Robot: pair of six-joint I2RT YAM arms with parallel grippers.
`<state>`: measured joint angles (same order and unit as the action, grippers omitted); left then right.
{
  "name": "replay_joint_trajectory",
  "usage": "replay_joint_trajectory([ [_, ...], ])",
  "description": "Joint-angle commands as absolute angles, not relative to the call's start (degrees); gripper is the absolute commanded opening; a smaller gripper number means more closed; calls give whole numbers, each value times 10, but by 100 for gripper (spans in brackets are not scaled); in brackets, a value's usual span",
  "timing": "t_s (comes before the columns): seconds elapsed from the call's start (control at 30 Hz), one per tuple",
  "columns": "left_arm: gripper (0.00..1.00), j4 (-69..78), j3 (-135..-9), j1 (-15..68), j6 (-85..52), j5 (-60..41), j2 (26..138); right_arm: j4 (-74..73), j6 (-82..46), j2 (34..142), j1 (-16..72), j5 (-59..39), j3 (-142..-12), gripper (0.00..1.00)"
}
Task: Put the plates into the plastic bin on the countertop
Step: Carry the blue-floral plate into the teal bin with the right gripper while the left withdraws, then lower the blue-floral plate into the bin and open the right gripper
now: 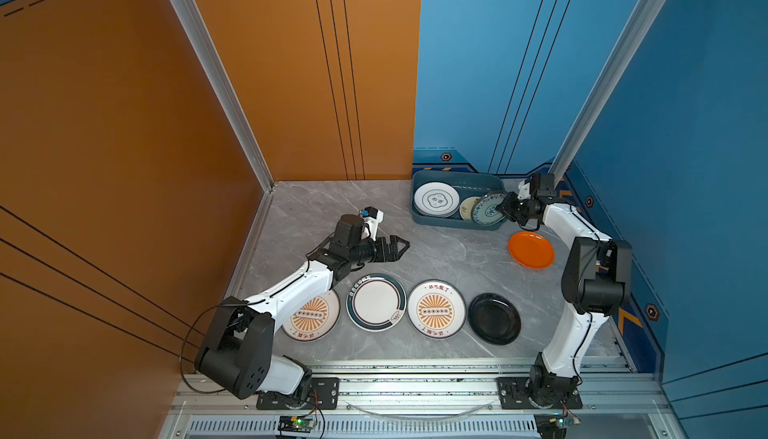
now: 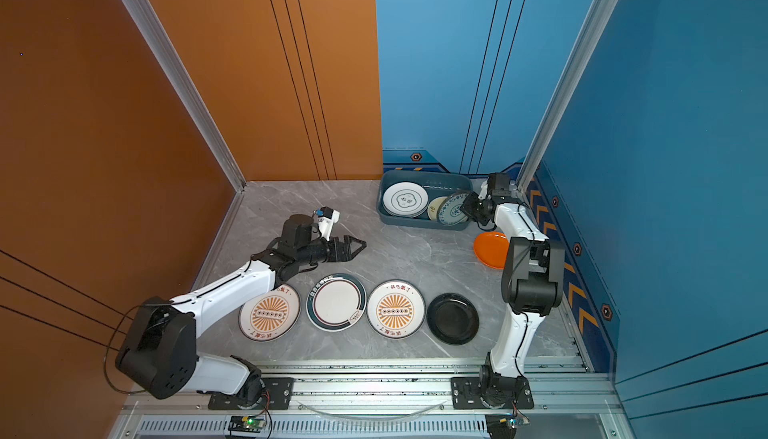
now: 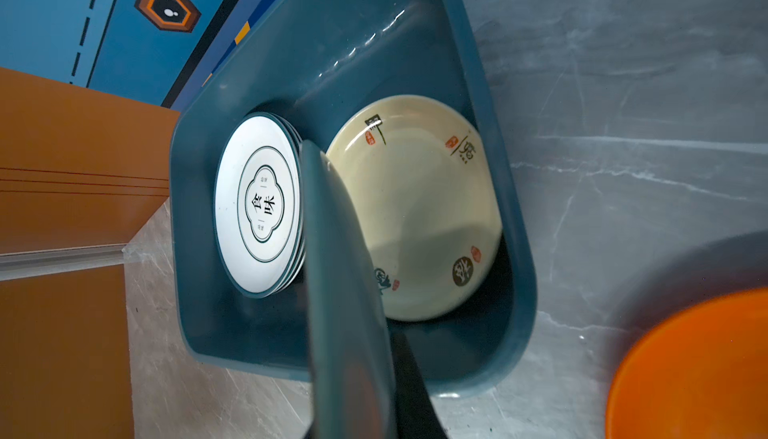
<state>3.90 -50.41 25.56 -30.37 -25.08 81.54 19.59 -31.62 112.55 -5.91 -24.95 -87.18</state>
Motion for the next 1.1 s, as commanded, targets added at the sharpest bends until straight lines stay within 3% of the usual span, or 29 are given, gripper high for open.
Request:
replay_joint_trajectory([
  [0.0, 98, 11, -523, 258, -276, -235, 800, 206, -321, 1150, -57, -254, -892, 0],
  [0.8, 98, 27, -542, 256, -286, -261, 836, 288, -283, 1233, -39, -204, -983, 2],
  [0.97, 98, 35, -537, 256, -287, -267, 832, 298, -278, 1242, -34, -198, -996, 8],
  [1.07, 98, 37, -535, 257, -287, -264, 827, 302, -276, 1240, -33, -192, -995, 18],
])
